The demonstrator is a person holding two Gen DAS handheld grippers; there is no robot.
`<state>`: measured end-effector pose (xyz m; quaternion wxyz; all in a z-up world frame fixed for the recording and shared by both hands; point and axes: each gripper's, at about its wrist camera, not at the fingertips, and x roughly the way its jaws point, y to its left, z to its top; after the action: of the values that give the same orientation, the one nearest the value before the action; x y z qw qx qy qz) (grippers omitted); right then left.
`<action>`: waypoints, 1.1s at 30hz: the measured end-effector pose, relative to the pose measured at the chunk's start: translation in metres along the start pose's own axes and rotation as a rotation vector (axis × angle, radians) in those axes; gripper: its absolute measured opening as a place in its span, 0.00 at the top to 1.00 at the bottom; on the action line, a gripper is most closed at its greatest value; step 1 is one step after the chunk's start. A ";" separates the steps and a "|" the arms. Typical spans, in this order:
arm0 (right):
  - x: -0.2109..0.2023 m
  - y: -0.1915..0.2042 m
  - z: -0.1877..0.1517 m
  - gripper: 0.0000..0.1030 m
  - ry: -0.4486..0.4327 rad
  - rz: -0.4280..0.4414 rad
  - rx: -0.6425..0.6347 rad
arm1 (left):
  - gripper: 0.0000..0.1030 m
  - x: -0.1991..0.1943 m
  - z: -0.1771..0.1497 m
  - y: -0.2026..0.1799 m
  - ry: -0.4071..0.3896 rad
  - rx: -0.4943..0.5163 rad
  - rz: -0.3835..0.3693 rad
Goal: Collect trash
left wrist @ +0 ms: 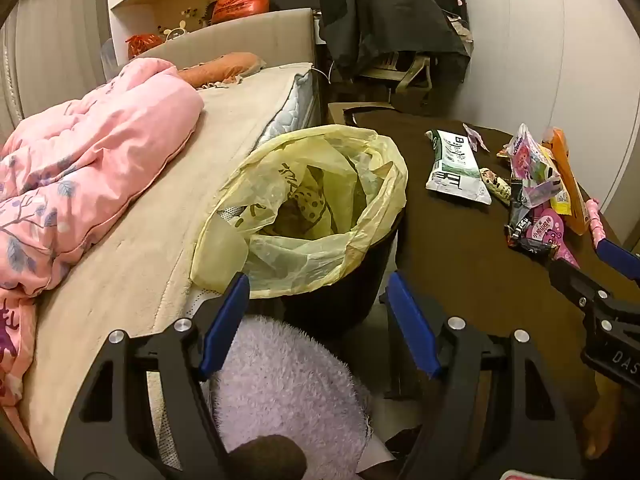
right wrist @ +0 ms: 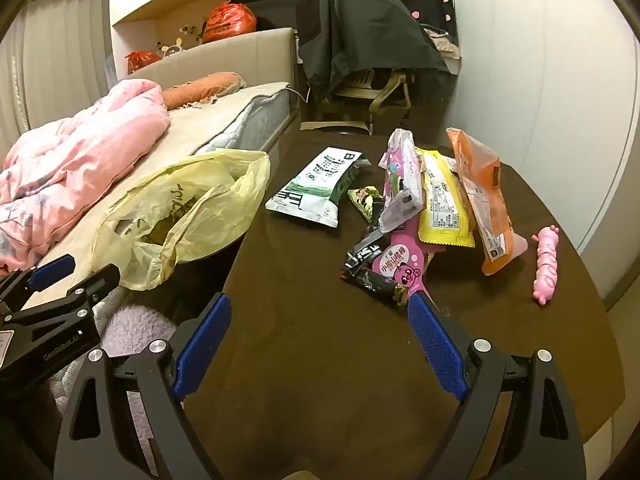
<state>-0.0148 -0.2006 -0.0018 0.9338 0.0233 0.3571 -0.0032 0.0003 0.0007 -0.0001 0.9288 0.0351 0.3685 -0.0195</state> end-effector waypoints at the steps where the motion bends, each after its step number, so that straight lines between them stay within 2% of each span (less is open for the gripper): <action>1: 0.001 -0.001 0.000 0.17 -0.001 -0.004 0.001 | 0.34 -0.001 0.000 0.000 -0.009 0.005 0.008; 10: -0.003 0.011 0.003 0.17 -0.008 0.000 -0.018 | 0.34 0.002 -0.004 0.002 0.016 0.011 -0.008; 19: 0.004 0.004 0.003 0.17 -0.017 -0.003 -0.018 | 0.34 0.001 -0.003 0.000 0.011 -0.004 -0.019; 25: 0.007 0.010 0.004 0.17 -0.015 0.007 -0.025 | 0.34 -0.008 0.001 0.004 -0.026 -0.022 -0.032; 33: 0.002 0.014 0.010 0.17 -0.055 0.002 -0.030 | 0.34 -0.014 0.003 0.009 -0.057 -0.043 -0.047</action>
<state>-0.0065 -0.1866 0.0049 0.9434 0.0094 0.3315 0.0024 -0.0073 0.0098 0.0127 0.9387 0.0061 0.3431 -0.0344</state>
